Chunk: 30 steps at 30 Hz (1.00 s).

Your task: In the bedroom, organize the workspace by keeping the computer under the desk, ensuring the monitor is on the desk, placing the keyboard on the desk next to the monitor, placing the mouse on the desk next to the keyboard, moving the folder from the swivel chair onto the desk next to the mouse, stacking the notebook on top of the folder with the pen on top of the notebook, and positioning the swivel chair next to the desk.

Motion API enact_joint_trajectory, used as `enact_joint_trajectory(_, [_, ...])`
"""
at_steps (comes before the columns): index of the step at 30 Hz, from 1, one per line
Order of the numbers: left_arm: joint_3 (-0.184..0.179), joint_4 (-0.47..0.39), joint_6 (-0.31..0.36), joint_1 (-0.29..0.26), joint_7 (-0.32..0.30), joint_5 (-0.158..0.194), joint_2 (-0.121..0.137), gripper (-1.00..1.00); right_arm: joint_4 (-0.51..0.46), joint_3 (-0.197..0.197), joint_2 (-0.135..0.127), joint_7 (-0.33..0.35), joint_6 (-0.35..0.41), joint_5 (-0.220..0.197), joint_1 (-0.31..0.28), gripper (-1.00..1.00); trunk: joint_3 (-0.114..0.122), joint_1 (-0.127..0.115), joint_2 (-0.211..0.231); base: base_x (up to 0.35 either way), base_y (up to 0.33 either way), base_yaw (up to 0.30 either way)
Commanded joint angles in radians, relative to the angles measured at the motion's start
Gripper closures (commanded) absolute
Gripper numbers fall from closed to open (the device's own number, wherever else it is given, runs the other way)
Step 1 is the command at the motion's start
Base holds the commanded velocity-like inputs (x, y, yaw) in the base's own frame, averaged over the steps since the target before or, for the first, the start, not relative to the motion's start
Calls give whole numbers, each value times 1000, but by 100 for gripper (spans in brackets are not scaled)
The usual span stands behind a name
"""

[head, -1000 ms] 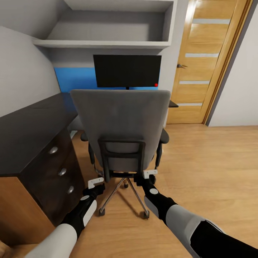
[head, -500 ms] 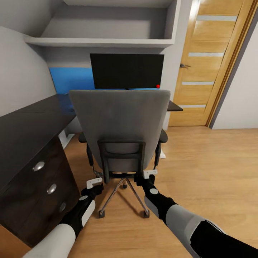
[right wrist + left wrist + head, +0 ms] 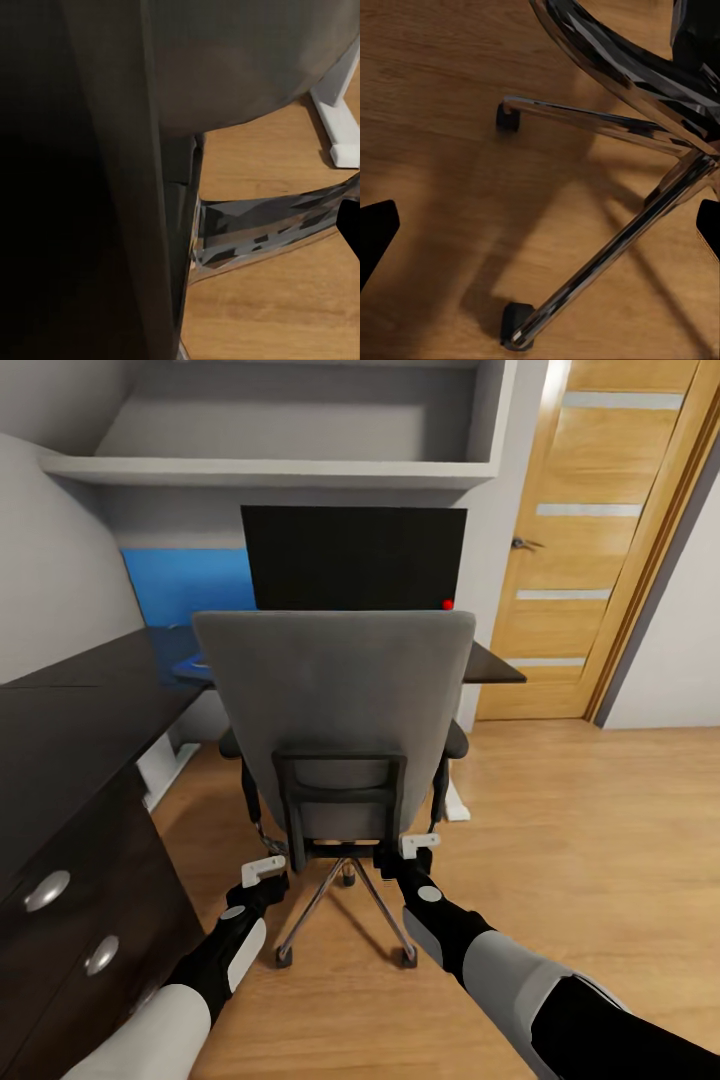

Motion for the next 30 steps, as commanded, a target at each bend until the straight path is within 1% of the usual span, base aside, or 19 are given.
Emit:
enact_joint_trajectory(1, [-4, -3, 3, 0, 4, 5, 0, -100, 0, 12, 0, -8, -4, -5, -1, -100, -1, 0, 0, 319, 0, 0])
enact_joint_trajectory(13, [-4, -2, 5, 0, 6, 5, 0, -100, -2, 12, 0, -8, -4, -5, -1, -100, -1, 0, 0, 317, 0, 0])
enact_joint_trajectory(17, [-4, -1, 6, 0, 8, 5, 0, -100, -2, 12, 0, -8, -4, -5, -1, -100, -1, 0, 0, 219, 0, 0])
enact_joint_trajectory(22, [-4, -1, 7, 0, 7, 5, 0, -100, -3, 12, 0, -9, -4, -5, -1, -100, -1, 0, 0, 92, 0, 0])
enact_joint_trajectory(30, [-4, -1, 5, 0, 8, 5, 3, -100, -2, 11, 0, -9, -4, -5, -1, -100, -1, 0, 0, -6, 0, 0])
